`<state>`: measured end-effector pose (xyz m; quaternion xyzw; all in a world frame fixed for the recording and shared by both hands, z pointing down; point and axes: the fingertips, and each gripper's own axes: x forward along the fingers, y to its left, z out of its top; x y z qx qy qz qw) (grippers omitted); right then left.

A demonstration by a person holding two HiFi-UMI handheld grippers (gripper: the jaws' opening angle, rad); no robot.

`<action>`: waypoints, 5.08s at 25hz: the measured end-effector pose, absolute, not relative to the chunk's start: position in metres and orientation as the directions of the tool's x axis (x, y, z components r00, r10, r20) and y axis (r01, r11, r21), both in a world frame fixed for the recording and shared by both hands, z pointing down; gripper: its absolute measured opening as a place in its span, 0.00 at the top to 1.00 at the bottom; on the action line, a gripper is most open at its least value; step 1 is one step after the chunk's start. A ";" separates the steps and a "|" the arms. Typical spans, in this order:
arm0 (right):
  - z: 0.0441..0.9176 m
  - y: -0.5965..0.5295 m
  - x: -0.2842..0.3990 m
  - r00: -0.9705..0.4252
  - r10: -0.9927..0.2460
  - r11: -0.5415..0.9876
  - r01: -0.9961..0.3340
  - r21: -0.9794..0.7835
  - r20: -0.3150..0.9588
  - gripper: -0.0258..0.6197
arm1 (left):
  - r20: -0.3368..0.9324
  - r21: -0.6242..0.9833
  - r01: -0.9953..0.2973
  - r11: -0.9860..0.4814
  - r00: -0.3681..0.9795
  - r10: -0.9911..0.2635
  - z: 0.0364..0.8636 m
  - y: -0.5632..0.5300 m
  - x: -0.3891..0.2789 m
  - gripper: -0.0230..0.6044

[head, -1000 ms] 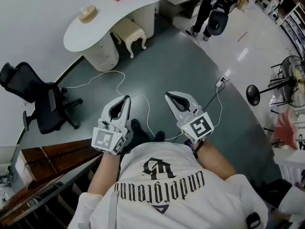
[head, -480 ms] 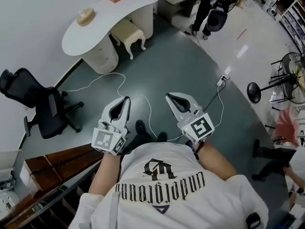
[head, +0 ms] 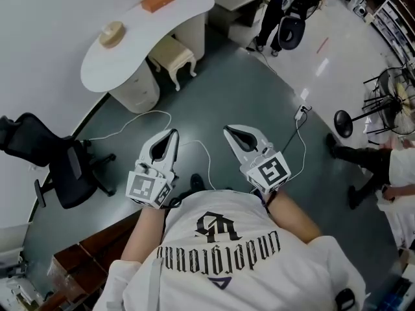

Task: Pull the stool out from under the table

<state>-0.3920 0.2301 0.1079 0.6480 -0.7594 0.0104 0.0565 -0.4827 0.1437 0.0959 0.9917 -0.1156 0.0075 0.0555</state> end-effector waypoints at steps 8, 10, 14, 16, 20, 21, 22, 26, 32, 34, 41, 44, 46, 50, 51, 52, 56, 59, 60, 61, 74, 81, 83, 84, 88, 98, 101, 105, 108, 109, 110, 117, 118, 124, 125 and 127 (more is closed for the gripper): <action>0.105 0.165 -0.403 -0.116 -0.988 0.124 -0.990 0.069 0.105 0.96 | -0.008 0.104 -0.159 -0.982 0.987 -0.160 0.090 0.077 -0.475 0.95; 0.111 0.153 -0.404 -0.120 -0.985 0.129 -0.989 0.072 0.121 0.96 | -0.006 0.109 -0.159 -0.981 0.987 -0.161 0.092 0.063 -0.473 0.95; 0.113 0.132 -0.393 -0.127 -0.985 0.136 -0.988 0.075 0.119 0.96 | -0.003 0.122 -0.160 -0.980 0.987 -0.162 0.100 0.042 -0.462 0.95; 0.115 0.122 -0.382 -0.130 -0.985 0.138 -0.988 0.066 0.116 0.96 | -0.004 0.145 -0.162 -0.976 0.986 -0.164 0.104 0.033 -0.452 0.95; 0.125 0.103 -0.347 -0.151 -0.983 0.157 -0.986 0.054 0.103 0.96 | 0.016 0.135 -0.192 -0.972 0.981 -0.191 0.108 0.017 -0.423 0.95; 0.127 0.098 -0.335 -0.158 -0.982 0.164 -0.985 0.049 0.100 0.96 | 0.023 0.123 -0.202 -0.972 0.979 -0.201 0.111 0.012 -0.413 0.95; 0.130 0.093 -0.323 -0.168 -0.981 0.172 -0.984 0.043 0.099 0.96 | 0.028 0.116 -0.214 -0.970 0.977 -0.212 0.114 0.008 -0.402 0.95; 0.138 0.080 -0.270 -0.224 -0.969 0.229 -0.973 0.036 0.105 0.96 | 0.033 0.121 -0.266 -0.956 0.964 -0.264 0.124 -0.007 -0.350 0.95; 0.138 0.072 -0.164 -0.325 -0.937 0.330 -0.944 0.025 0.125 0.96 | 0.069 0.109 -0.302 -0.947 0.953 -0.296 0.120 0.002 -0.238 0.95; 0.137 0.071 -0.129 -0.365 -0.922 0.370 -0.929 0.022 0.128 0.96 | 0.072 0.113 -0.324 -0.939 0.946 -0.318 0.119 0.004 -0.201 0.95; 0.140 0.066 -0.039 -0.468 -0.871 0.473 -0.881 -0.005 0.150 0.96 | 0.141 0.095 -0.366 -0.926 0.926 -0.351 0.139 0.005 -0.106 0.95; 0.147 0.066 -0.011 -0.499 -0.850 0.504 -0.864 -0.018 0.167 0.96 | 0.163 0.095 -0.410 -0.907 0.905 -0.393 0.151 0.000 -0.085 0.95; 0.154 0.064 0.008 -0.507 -0.843 0.512 -0.859 -0.024 0.179 0.96 | 0.162 0.099 -0.433 -0.896 0.896 -0.414 0.157 -0.004 -0.073 0.95; 0.161 0.052 0.033 -0.511 -0.839 0.513 -0.857 -0.039 0.187 0.96 | 0.164 0.102 -0.448 -0.888 0.888 -0.430 0.164 -0.014 -0.055 0.95; 0.162 0.048 0.036 -0.512 -0.838 0.515 -0.856 -0.038 0.188 0.96 | 0.163 0.102 -0.457 -0.884 0.884 -0.438 0.165 -0.018 -0.053 0.95; 0.165 0.045 0.040 -0.514 -0.836 0.518 -0.855 -0.033 0.192 0.96 | 0.163 0.105 -0.468 -0.877 0.878 -0.450 0.166 -0.023 -0.052 0.95; 0.178 0.025 0.049 -0.530 -0.820 0.539 -0.842 -0.016 0.217 0.96 | 0.164 0.126 -0.515 -0.848 0.854 -0.495 0.180 -0.049 -0.054 0.95; 0.185 0.003 0.051 -0.548 -0.804 0.562 -0.827 -0.009 0.231 0.96 | 0.167 0.136 -0.538 -0.832 0.840 -0.517 0.187 -0.071 -0.054 0.95; 0.185 -0.004 0.050 -0.556 -0.797 0.570 -0.822 -0.014 0.234 0.96 | 0.167 0.137 -0.546 -0.826 0.835 -0.524 0.190 -0.077 -0.054 0.95; 0.186 -0.011 0.049 -0.565 -0.790 0.578 -0.816 -0.017 0.236 0.96 | 0.168 0.140 -0.555 -0.820 0.830 -0.532 0.192 -0.084 -0.054 0.95; 0.193 -0.157 0.034 -0.652 -0.720 0.665 -0.746 -0.033 0.237 0.96 | 0.183 0.116 -0.633 -0.766 0.771 -0.610 0.229 -0.210 -0.063 0.95; 0.209 -0.217 0.031 -0.682 -0.674 0.714 -0.700 0.012 0.286 0.96 | 0.209 0.099 -0.636 -0.765 0.765 -0.609 0.241 -0.260 -0.062 0.95; 0.219 -0.225 0.035 -0.686 -0.654 0.730 -0.683 0.028 0.318 0.96 | 0.219 0.098 -0.648 -0.756 0.755 -0.618 0.248 -0.266 -0.064 0.95; 0.225 -0.228 0.037 -0.688 -0.644 0.738 -0.674 0.034 0.333 0.96 | 0.223 0.103 -0.660 -0.744 0.745 -0.629 0.253 -0.270 -0.067 0.95; 0.242 -0.242 0.048 -0.685 -0.640 0.742 -0.668 0.048 0.348 0.96 | 0.223 0.102 -0.695 -0.712 0.713 -0.664 0.264 -0.279 -0.067 0.95; 0.328 -0.267 0.051 -0.730 -0.535 0.805 -0.594 -0.008 0.425 0.95 | 0.266 0.101 -0.773 -0.627 0.628 -0.731 0.329 -0.293 -0.065 0.95; 0.352 -0.279 0.055 -0.728 -0.528 0.801 -0.598 -0.028 0.436 0.93 | 0.282 0.103 -0.782 -0.615 0.616 -0.736 0.349 -0.299 -0.066 0.95; 0.382 -0.290 0.057 -0.729 -0.521 0.799 -0.600 -0.047 0.444 0.87 | 0.311 0.109 -0.789 -0.605 0.605 -0.733 0.376 -0.305 -0.065 0.91; 0.401 -0.295 0.057 -0.728 -0.520 0.798 -0.601 -0.050 0.447 0.84 | 0.327 0.084 -0.783 -0.617 0.606 -0.725 0.403 -0.305 -0.065 0.90; 0.408 -0.297 0.056 -0.726 -0.520 0.797 -0.602 -0.050 0.451 0.83 | 0.335 0.076 -0.782 -0.619 0.605 -0.723 0.414 -0.306 -0.066 0.90; 0.416 -0.299 0.055 -0.724 -0.518 0.797 -0.601 -0.050 0.456 0.82 | 0.343 0.075 -0.783 -0.618 0.602 -0.721 0.423 -0.308 -0.068 0.90; 0.477 -0.323 0.059 -0.702 -0.533 0.773 -0.631 -0.066 0.471 0.77 | 0.367 0.102 -0.788 -0.608 0.598 -0.713 0.486 -0.334 -0.071 0.86; 0.488 -0.326 0.061 -0.695 -0.535 0.768 -0.637 -0.066 0.480 0.76 | 0.370 0.107 -0.787 -0.607 0.598 -0.711 0.495 -0.337 -0.070 0.85; 0.559 -0.339 0.058 -0.696 -0.511 0.764 -0.637 -0.105 0.504 0.72 | 0.405 0.135 -0.790 -0.598 0.594 -0.695 0.566 -0.357 -0.069 0.76; 0.570 -0.342 0.056 -0.697 -0.508 0.765 -0.635 -0.107 0.506 0.71 | 0.404 0.144 -0.790 -0.595 0.596 -0.694 0.577 -0.360 -0.068 0.75; 0.594 -0.353 0.054 -0.691 -0.511 0.761 -0.640 -0.105 0.511 0.69 | 0.403 0.160 -0.794 -0.587 0.595 -0.695 0.599 -0.368 -0.067 0.73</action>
